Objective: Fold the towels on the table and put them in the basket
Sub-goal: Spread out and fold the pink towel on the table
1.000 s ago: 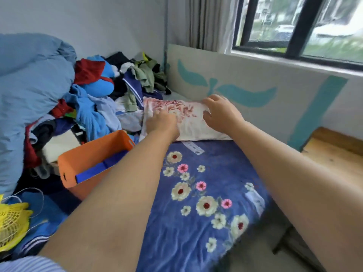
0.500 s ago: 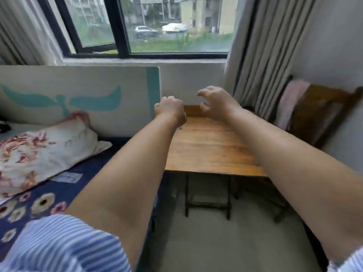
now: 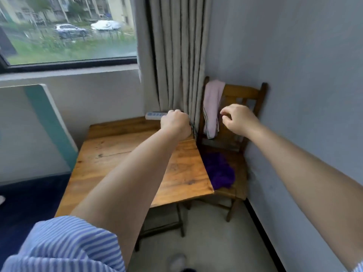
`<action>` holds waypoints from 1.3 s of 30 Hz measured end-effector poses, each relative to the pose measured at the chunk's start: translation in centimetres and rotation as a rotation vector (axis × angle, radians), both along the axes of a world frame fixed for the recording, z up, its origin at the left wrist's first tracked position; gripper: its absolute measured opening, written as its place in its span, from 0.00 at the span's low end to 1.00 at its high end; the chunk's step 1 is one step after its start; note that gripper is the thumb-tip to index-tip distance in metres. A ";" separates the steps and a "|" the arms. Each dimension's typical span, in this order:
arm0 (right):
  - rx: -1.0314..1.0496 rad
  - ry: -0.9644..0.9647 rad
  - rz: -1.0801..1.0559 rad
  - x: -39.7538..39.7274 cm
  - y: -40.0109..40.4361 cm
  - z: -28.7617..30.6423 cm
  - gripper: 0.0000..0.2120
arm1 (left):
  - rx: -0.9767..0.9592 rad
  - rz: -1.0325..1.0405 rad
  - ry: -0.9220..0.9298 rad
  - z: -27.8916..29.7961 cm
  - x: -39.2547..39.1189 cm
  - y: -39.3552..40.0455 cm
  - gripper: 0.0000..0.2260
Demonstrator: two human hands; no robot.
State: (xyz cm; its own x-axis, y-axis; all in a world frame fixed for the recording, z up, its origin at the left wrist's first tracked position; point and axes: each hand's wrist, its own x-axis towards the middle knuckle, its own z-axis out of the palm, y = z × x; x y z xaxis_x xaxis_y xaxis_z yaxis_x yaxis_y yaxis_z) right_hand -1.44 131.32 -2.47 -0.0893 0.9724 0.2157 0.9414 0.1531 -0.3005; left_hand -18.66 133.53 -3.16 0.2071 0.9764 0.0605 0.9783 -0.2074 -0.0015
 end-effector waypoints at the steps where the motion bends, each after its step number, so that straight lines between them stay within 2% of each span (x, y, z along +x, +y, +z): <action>1: -0.010 0.000 -0.026 1.1 1.3 -0.3 0.15 | -0.009 -0.011 0.005 -0.2 0.7 1.7 0.14; 11: -0.061 0.019 -0.241 7.6 16.8 -0.8 0.16 | -0.112 -0.103 -0.034 -0.4 6.1 20.6 0.13; 19: -0.178 0.084 -0.329 12.0 24.0 -4.2 0.15 | -0.275 -0.160 -0.113 -3.4 9.1 29.7 0.12; 25: -0.233 0.132 -0.307 15.0 31.0 -7.2 0.15 | -0.360 -0.051 -0.315 -5.9 12.0 35.6 0.15; 32: -0.165 0.184 -0.206 17.4 42.8 -9.0 0.14 | -0.369 0.135 -0.395 -7.9 16.0 43.8 0.17; 35: -0.082 0.143 -0.131 18.3 47.6 -10.5 0.16 | -0.345 0.198 -0.388 -9.1 17.9 47.4 0.16; 39: -0.084 0.044 -0.040 18.3 51.9 -12.3 0.20 | -0.357 0.325 -0.427 -10.5 19.1 50.1 0.17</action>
